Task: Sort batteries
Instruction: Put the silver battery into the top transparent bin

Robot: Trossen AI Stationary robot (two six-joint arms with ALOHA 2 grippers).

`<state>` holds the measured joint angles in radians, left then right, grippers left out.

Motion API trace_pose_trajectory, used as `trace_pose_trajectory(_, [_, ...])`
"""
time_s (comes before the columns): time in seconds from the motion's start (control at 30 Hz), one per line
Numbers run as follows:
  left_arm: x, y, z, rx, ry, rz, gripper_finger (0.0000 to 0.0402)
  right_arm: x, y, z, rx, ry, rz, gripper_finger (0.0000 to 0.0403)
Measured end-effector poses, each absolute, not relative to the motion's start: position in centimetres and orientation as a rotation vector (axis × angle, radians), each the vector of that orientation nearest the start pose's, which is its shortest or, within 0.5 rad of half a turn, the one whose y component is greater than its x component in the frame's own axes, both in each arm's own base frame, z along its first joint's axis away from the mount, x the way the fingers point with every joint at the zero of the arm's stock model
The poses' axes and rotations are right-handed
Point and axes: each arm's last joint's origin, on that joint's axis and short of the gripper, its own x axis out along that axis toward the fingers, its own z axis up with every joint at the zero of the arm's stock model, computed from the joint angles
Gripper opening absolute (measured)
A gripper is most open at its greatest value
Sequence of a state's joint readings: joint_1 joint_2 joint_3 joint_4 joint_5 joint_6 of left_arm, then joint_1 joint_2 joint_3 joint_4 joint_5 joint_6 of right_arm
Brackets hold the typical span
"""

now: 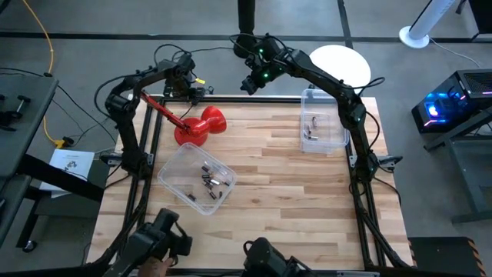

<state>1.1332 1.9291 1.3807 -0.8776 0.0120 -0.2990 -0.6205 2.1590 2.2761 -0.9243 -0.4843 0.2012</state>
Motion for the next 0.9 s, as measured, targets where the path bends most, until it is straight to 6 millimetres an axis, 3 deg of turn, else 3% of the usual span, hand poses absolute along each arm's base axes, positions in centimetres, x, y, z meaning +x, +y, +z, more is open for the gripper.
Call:
trace_pose_trajectory(0.23, [15.3,33.6,16.5,-0.873,1.297,1.150,0.0138,38.8,-26.1,34.4,0.640,0.675,-0.212,0.0000])
trace_pose_trajectory(0.53, [15.5,33.7,15.8,-0.889,1.238,1.125,0.0106,38.9,-26.2,34.6,0.687,0.651,-0.239,0.0000])
trace_pose_trajectory(0.77, [17.3,31.6,14.0,-0.836,1.277,1.149,0.0056,39.2,-26.2,34.8,0.699,0.621,-0.248,0.0000])
trace_pose_trajectory(0.9, [19.9,30.0,13.4,-0.791,1.288,1.020,0.0043,39.3,-26.1,34.9,0.707,0.608,-0.251,0.0000])
